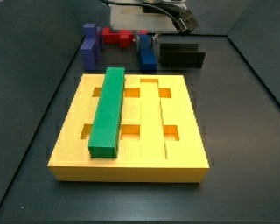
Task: Pick up the blue object. Move up. Move to above the board. Insert the blue object.
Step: Pick up the blue object, then move up, then move to above the board.
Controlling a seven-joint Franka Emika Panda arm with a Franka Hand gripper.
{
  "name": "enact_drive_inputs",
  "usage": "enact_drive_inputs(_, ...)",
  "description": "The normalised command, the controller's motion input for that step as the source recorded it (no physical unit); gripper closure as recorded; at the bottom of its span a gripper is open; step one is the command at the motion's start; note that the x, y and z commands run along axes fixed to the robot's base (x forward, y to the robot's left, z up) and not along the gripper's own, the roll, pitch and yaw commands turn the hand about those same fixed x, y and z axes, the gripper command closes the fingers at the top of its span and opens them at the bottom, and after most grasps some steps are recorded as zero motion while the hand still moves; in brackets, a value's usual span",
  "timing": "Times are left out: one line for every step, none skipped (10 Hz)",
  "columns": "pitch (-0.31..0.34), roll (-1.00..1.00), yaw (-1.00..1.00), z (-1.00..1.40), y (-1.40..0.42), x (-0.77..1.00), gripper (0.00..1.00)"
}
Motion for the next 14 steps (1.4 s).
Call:
enact_drive_inputs(0.0, 0.0, 0.0, 0.0, 0.0, 0.0, 1.0)
enact_drive_inputs(0.0, 0.0, 0.0, 0.0, 0.0, 0.0, 1.0)
enact_drive_inputs(0.0, 0.0, 0.0, 0.0, 0.0, 0.0, 1.0)
enact_drive_inputs(0.0, 0.0, 0.0, 0.83, 0.0, 0.0, 1.0)
enact_drive_inputs(-0.008, 0.0, 0.04, 0.86, 0.02, 0.02, 1.0)
enact_drive_inputs(0.038, 0.01, 0.03, 0.65, 0.02, -0.04, 1.0)
enact_drive_inputs(0.021, 0.04, 0.02, 0.24, 0.0, 0.01, 1.0)
enact_drive_inputs(0.0, 0.0, 0.0, 1.4, 0.0, 0.0, 1.0)
enact_drive_inputs(0.034, 0.0, -0.01, 1.4, 0.0, -0.02, 1.0)
enact_drive_inputs(0.034, 0.01, 0.0, 1.4, 0.0, -0.04, 1.0)
enact_drive_inputs(0.005, 0.04, 0.0, 1.4, 0.0, 0.01, 1.0)
enact_drive_inputs(0.033, 0.02, 0.0, 1.4, 0.0, 0.01, 1.0)
enact_drive_inputs(0.062, 0.02, 0.0, 1.4, 0.0, -0.01, 1.0)
enact_drive_inputs(0.051, 0.02, 0.01, 0.93, 0.0, 0.01, 1.0)
